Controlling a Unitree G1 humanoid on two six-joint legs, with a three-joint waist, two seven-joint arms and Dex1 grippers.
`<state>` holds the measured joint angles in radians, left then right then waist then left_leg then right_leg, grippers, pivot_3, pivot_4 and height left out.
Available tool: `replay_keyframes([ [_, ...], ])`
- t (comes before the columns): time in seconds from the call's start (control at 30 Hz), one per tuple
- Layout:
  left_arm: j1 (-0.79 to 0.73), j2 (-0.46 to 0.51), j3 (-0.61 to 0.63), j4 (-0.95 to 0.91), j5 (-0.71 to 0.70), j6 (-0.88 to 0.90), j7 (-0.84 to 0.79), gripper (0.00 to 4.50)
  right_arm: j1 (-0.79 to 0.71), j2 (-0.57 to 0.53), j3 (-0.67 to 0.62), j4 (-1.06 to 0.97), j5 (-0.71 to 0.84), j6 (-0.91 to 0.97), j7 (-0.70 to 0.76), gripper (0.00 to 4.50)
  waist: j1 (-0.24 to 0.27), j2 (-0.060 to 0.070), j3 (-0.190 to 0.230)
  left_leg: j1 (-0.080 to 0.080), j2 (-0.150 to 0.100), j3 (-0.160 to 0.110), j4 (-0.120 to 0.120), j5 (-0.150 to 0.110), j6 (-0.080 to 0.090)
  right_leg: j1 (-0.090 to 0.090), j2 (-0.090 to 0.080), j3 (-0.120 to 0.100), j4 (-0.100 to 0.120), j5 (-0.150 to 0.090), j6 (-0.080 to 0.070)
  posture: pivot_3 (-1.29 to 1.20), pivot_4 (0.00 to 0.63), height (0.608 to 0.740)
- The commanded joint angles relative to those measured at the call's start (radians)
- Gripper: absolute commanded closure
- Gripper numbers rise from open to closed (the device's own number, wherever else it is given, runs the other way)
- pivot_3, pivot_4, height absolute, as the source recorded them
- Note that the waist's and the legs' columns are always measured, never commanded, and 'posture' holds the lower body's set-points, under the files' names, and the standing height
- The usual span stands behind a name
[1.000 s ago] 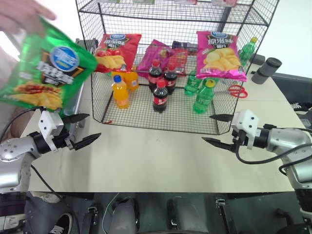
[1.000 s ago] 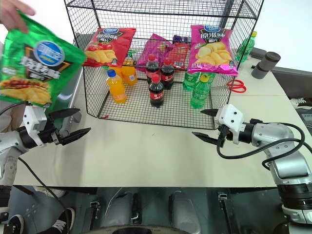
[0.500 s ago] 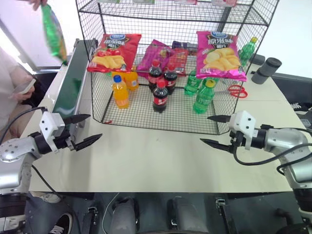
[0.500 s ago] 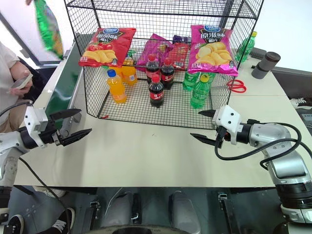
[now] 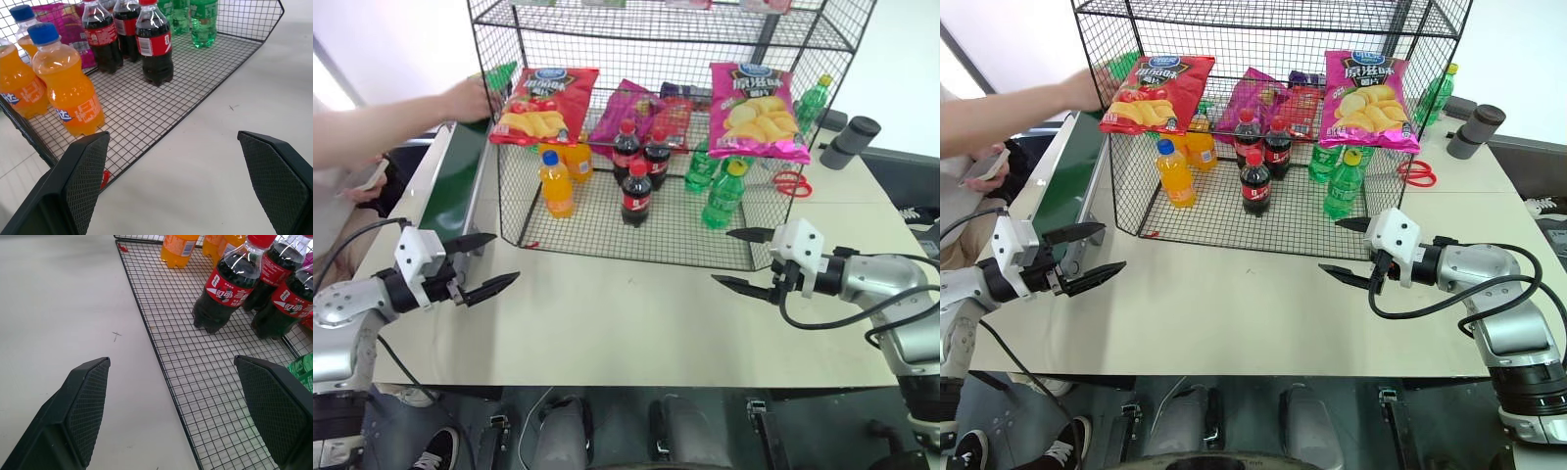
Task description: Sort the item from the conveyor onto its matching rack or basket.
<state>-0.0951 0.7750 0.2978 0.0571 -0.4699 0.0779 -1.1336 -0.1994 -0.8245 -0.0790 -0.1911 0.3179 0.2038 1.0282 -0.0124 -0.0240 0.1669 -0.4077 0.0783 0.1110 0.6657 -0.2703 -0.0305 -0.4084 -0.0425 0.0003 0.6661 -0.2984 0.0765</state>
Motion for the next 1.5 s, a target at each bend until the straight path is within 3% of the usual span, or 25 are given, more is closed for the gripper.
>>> replay_keyframes([
  [0.03,-0.004,0.005,0.020,-0.028,-0.027,0.017,0.003,0.00,-0.010,0.001,-0.008,-0.009,0.004,-0.011,0.001,0.27,0.000,0.000,0.000,0.000,0.000,0.000,0.000,0.000,0.000,0.000,0.000,0.000,0.000,0.000,0.000,0.00,0.150,0.740],
  [0.77,0.005,0.006,0.021,-0.031,-0.022,0.003,0.005,0.00,-0.033,0.016,0.012,-0.006,0.008,-0.009,-0.004,0.27,0.000,0.000,0.000,0.000,0.000,0.000,0.000,0.000,0.000,0.000,0.000,0.000,0.000,0.000,0.000,0.00,0.150,0.740],
  [1.17,0.038,0.019,0.044,-0.027,0.004,-0.029,0.020,0.00,-0.103,0.164,0.111,-0.090,0.019,0.082,-0.090,0.27,-0.001,0.000,0.000,0.000,0.001,0.000,0.000,0.000,0.000,-0.001,0.001,0.000,0.001,0.000,0.000,0.00,0.150,0.740],
  [1.5,0.070,0.010,0.075,-0.050,-0.001,-0.058,0.038,0.00,-0.111,0.148,0.102,-0.086,0.080,0.156,-0.039,0.12,0.000,0.000,0.000,0.000,0.000,0.000,0.000,0.000,0.000,0.000,0.000,0.000,0.001,0.000,0.000,0.00,0.150,0.740],
])
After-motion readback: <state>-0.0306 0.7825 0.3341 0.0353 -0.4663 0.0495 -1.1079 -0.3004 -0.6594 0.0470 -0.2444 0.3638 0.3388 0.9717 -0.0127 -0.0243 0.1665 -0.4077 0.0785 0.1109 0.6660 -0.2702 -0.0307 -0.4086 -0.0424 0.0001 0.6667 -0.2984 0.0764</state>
